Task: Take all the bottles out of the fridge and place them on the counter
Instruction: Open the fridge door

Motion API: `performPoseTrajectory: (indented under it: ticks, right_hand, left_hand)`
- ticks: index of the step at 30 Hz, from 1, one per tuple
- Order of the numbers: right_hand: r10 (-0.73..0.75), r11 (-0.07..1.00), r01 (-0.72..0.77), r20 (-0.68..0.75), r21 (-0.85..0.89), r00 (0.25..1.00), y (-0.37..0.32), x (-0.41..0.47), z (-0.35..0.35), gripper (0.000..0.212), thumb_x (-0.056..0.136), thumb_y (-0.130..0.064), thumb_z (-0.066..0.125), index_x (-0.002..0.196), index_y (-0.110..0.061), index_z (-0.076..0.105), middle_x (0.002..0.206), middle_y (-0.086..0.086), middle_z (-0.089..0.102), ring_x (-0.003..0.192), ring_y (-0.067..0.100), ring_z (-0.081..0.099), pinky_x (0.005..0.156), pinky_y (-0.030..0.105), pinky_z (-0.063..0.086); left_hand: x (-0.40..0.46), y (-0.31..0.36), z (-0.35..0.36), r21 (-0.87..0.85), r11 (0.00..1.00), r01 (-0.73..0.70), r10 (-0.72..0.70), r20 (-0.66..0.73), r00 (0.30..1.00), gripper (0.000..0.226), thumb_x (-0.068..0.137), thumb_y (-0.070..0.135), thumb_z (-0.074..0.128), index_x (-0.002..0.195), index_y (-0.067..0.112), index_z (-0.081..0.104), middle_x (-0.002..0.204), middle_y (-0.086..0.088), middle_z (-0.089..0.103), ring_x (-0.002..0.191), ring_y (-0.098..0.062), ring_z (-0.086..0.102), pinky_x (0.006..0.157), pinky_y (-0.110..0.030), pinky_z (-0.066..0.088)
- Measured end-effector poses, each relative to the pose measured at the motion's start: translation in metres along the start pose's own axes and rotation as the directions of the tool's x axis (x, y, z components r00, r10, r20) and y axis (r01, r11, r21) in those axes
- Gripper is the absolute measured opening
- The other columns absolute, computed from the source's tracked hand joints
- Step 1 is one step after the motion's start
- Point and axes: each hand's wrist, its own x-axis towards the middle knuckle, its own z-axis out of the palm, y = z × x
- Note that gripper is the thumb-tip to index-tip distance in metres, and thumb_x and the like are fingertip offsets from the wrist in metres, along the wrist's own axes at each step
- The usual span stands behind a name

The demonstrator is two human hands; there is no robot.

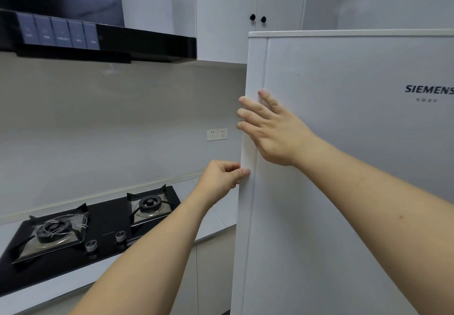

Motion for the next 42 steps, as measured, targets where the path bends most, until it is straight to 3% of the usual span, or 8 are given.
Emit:
performPoseTrajectory:
  ticks: [6, 11, 15, 25, 31, 35, 37, 42]
  right_hand:
    - [0.019, 1.0, -0.019, 0.007, 0.008, 1.0, -0.016, -0.009, -0.054, 0.04, 0.092, -0.017, 0.037, 0.117, -0.009, 0.066, 0.13, 0.011, 0.059, 0.137, 0.032, 0.04, 0.113, 0.054, 0.018]
    - [0.005, 1.0, -0.004, 0.044, -0.018, 0.999, -0.027, -0.022, -0.097, 0.041, 0.094, -0.02, 0.036, 0.124, -0.01, 0.063, 0.135, 0.01, 0.055, 0.14, 0.032, 0.035, 0.114, 0.054, 0.016]
    - [0.021, 0.999, -0.019, 0.048, -0.039, 0.999, -0.039, -0.03, -0.131, 0.039, 0.093, -0.018, 0.042, 0.125, -0.01, 0.062, 0.137, 0.011, 0.054, 0.141, 0.033, 0.034, 0.114, 0.054, 0.016]
    - [0.013, 0.997, -0.013, 0.002, -0.081, 1.0, -0.047, -0.057, -0.194, 0.037, 0.09, -0.015, 0.052, 0.126, -0.012, 0.062, 0.14, 0.01, 0.053, 0.141, 0.032, 0.034, 0.114, 0.055, 0.018]
    - [0.001, 0.998, -0.003, -0.034, -0.064, 0.999, -0.049, -0.073, -0.221, 0.038, 0.091, -0.018, 0.051, 0.127, -0.012, 0.062, 0.141, 0.01, 0.052, 0.14, 0.032, 0.035, 0.116, 0.053, 0.012]
    - [-0.013, 0.999, 0.01, -0.058, -0.053, 0.998, -0.047, -0.087, -0.241, 0.039, 0.09, -0.018, 0.051, 0.127, -0.013, 0.062, 0.142, 0.01, 0.051, 0.141, 0.032, 0.034, 0.117, 0.051, 0.009]
    - [-0.02, 0.998, 0.017, -0.054, -0.053, 0.998, -0.048, -0.094, -0.253, 0.04, 0.09, -0.018, 0.05, 0.128, -0.012, 0.061, 0.143, 0.01, 0.05, 0.141, 0.032, 0.034, 0.118, 0.05, 0.007]
    - [-0.03, 0.999, 0.028, -0.055, -0.032, 0.998, -0.045, -0.12, -0.287, 0.041, 0.091, -0.019, 0.047, 0.129, -0.013, 0.06, 0.145, 0.01, 0.048, 0.142, 0.031, 0.032, 0.118, 0.049, 0.006]
  left_hand:
    - [-0.052, 0.021, 0.002, 0.044, 0.999, -0.031, 0.031, 0.013, 0.999, 0.016, 0.091, 0.017, 0.065, 0.079, 0.015, 0.075, 0.063, 0.013, 0.066, 0.057, -0.003, 0.055, 0.064, -0.02, 0.042]
    - [-0.096, 0.026, 0.006, 0.104, 0.994, -0.039, 0.044, -0.039, 0.998, 0.039, 0.083, 0.035, 0.068, 0.072, -0.001, 0.058, 0.063, -0.006, 0.042, 0.06, -0.019, 0.028, 0.058, -0.032, 0.024]
    - [-0.131, 0.038, 0.011, 0.169, 0.984, -0.062, 0.076, -0.076, 0.994, 0.039, 0.085, 0.031, 0.069, 0.065, 0.001, 0.053, 0.056, -0.002, 0.032, 0.056, -0.017, 0.026, 0.058, -0.03, 0.024]
    - [-0.197, 0.066, 0.033, 0.235, 0.97, -0.063, 0.091, -0.11, 0.99, 0.036, 0.085, 0.034, 0.066, 0.071, 0.001, 0.059, 0.056, -0.003, 0.036, 0.054, -0.016, 0.027, 0.056, -0.029, 0.024]
    - [-0.234, 0.082, 0.047, 0.249, 0.968, -0.031, 0.067, -0.138, 0.988, 0.034, 0.087, 0.028, 0.065, 0.059, 0.011, 0.054, 0.051, 0.003, 0.032, 0.052, -0.016, 0.026, 0.05, -0.028, 0.021]
    - [-0.258, 0.093, 0.061, 0.25, 0.968, -0.02, 0.063, -0.166, 0.984, 0.025, 0.085, 0.034, 0.063, 0.076, 0.011, 0.067, 0.065, -0.016, 0.056, 0.055, -0.013, 0.037, 0.054, -0.027, 0.029]
    - [-0.271, 0.097, 0.07, 0.272, 0.962, -0.016, 0.07, -0.19, 0.979, 0.024, 0.085, 0.036, 0.062, 0.079, 0.013, 0.07, 0.073, -0.016, 0.063, 0.057, -0.013, 0.04, 0.056, -0.028, 0.032]
    - [-0.308, 0.116, 0.098, 0.356, 0.935, -0.003, 0.098, -0.247, 0.964, 0.023, 0.087, 0.03, 0.065, 0.069, 0.015, 0.068, 0.048, 0.004, 0.041, 0.049, -0.016, 0.033, 0.049, -0.027, 0.028]
